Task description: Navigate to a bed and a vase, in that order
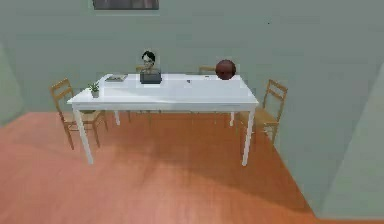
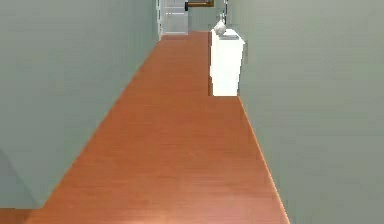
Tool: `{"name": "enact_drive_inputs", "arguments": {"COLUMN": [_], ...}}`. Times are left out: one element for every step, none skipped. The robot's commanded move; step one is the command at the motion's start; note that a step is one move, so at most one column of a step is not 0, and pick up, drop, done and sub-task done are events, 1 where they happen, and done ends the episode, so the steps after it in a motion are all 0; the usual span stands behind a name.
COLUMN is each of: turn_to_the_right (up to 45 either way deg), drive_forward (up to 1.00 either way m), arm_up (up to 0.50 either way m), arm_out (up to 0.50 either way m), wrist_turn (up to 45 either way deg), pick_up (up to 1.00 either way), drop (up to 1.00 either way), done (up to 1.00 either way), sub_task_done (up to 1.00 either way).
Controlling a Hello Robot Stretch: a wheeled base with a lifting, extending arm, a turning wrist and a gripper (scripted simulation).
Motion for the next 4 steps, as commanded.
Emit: {"name": "enact_drive_inputs", "arguments": {"turn_to_the_right": [45.0, 42.0, 0.0, 0.0], "drive_forward": [0.0, 0.0, 1.0, 1.0], "arm_up": [0.0, 0.0, 0.0, 0.0], "arm_out": [0.0, 0.0, 0.0, 0.0], "wrist_turn": [0.0, 0.0, 0.0, 0.0], "pick_up": [0.0, 0.0, 0.0, 0.0], "drop": [0.0, 0.0, 0.0, 0.0], "done": [0.0, 0.0, 0.0, 0.0], "sub_task_done": [0.0, 0.0, 0.0, 0.0]}}
